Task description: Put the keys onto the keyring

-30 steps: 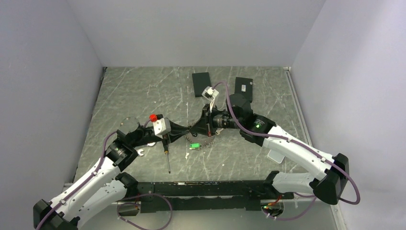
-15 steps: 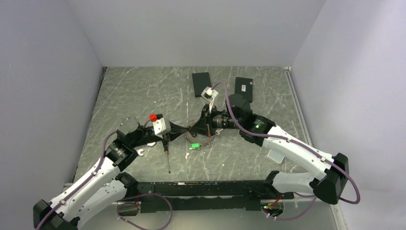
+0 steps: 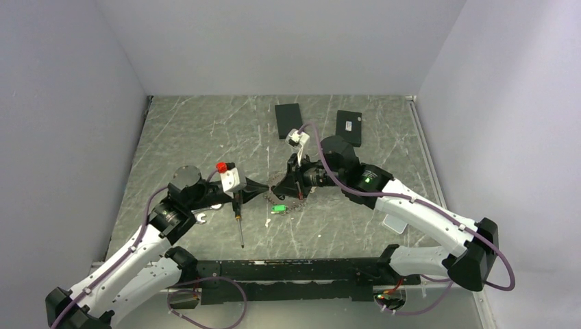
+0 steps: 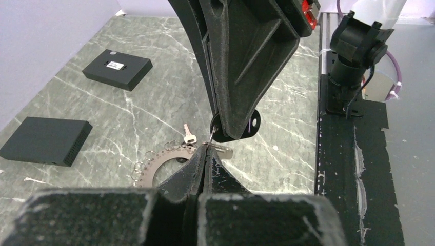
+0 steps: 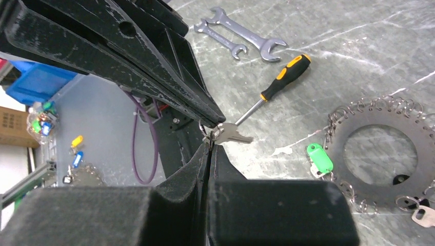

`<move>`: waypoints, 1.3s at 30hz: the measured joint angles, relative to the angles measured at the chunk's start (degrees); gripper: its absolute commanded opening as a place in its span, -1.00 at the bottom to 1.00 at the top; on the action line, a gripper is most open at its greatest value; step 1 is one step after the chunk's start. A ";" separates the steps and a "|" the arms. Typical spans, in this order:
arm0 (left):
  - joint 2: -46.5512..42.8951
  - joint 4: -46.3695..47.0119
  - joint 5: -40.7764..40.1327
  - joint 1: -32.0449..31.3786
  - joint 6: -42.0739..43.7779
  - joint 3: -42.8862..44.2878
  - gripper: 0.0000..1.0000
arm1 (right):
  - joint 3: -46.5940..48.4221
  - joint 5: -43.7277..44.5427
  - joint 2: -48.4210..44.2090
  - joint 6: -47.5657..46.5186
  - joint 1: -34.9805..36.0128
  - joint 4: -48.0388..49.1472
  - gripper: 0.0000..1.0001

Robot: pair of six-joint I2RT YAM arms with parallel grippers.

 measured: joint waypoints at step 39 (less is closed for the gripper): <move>1.01 -8.37 8.44 -0.07 -1.57 3.32 -1.00 | -13.70 2.60 -15.87 -20.63 0.17 9.31 0.54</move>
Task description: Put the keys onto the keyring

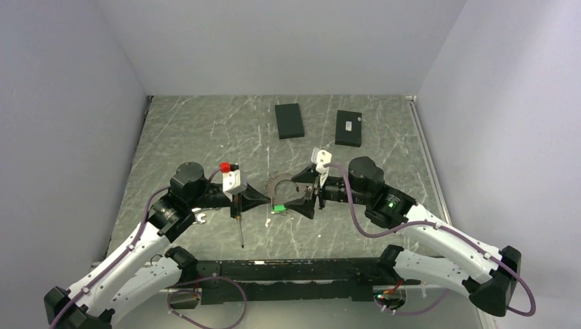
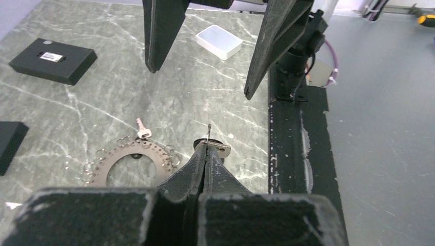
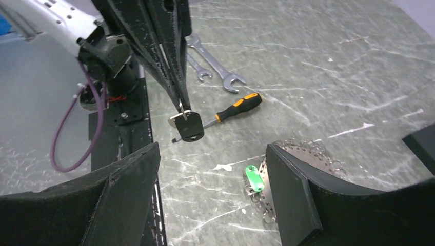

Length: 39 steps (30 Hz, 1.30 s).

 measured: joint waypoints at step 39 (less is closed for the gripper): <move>1.27 1.75 5.88 0.00 -2.86 0.00 -1.00 | -0.44 -12.96 5.62 -5.20 0.35 4.98 -0.30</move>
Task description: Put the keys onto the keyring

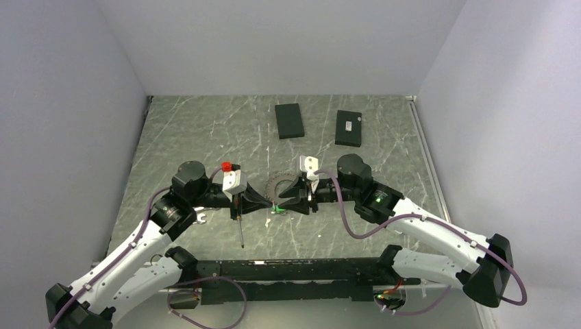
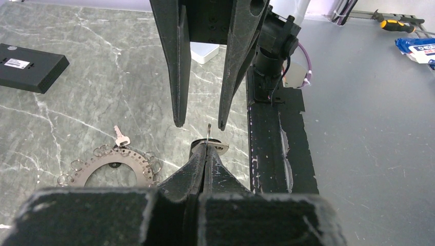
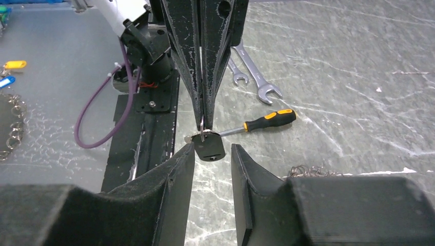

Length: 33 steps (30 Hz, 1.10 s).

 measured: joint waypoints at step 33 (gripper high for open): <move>0.37 -0.09 -0.87 0.00 0.00 0.00 -1.00 | 0.31 1.22 1.66 0.92 1.81 0.94 -0.68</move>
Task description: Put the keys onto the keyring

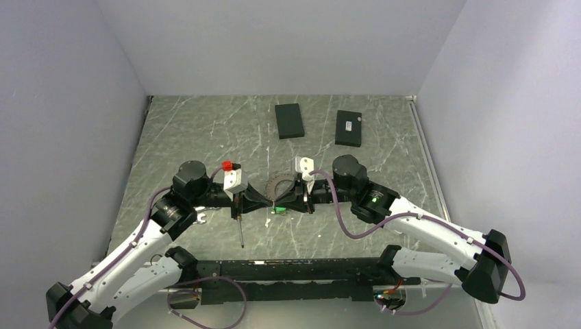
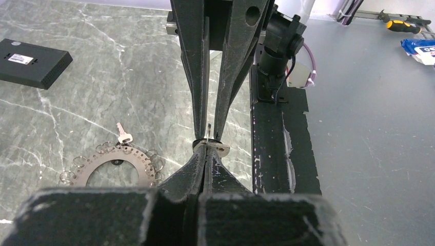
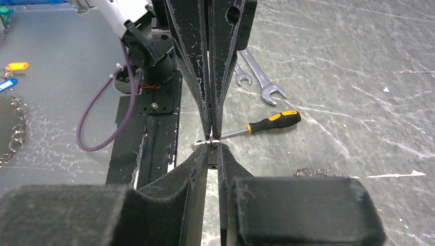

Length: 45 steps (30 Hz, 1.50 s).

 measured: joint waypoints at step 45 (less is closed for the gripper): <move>4.07 -1.27 -14.47 -0.04 -3.58 0.28 0.49 | -13.35 28.20 -8.33 8.57 0.72 3.89 -1.00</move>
